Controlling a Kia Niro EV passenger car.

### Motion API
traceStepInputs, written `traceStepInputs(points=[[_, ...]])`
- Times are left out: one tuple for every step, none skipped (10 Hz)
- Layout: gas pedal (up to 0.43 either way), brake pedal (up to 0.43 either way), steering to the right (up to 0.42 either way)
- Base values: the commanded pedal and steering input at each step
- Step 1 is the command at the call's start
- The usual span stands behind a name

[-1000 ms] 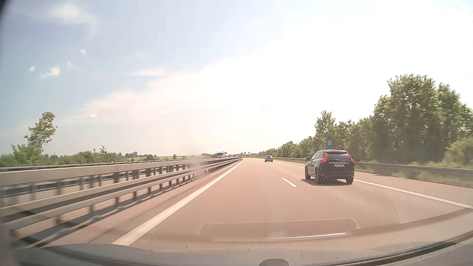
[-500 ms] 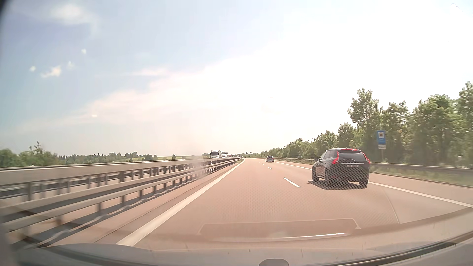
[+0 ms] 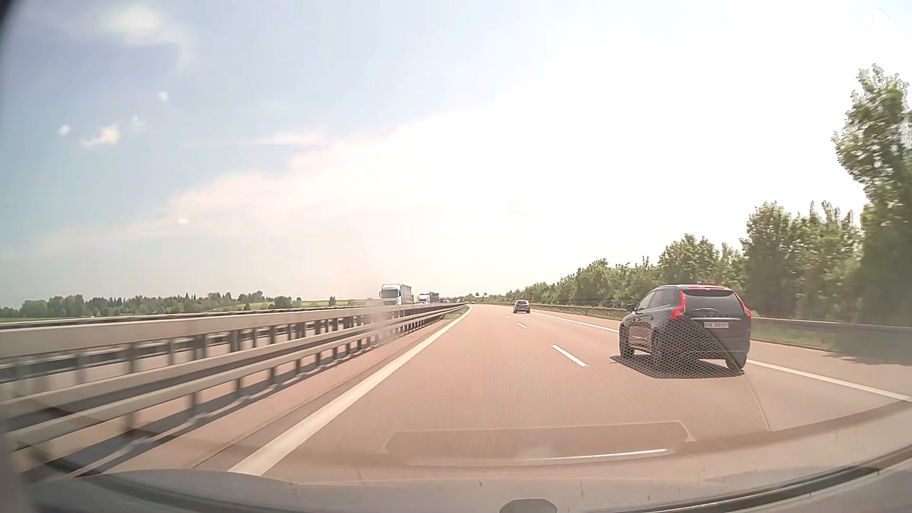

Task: Follow the waypoints while adhering to traffic rules and regulations

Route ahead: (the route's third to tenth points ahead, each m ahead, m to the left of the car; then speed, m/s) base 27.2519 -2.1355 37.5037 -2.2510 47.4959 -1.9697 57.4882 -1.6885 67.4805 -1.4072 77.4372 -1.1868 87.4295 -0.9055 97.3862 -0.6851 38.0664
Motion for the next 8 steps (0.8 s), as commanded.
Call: traceStepInputs(points=[[1.000,0.000,-0.003],[1.000,0.000,-0.003],[1.000,0.000,-0.003],[1.000,0.000,-0.003],[1.000,0.000,-0.003],[1.000,0.000,-0.003],[1.000,0.000,-0.003],[1.000,0.000,-0.004]])
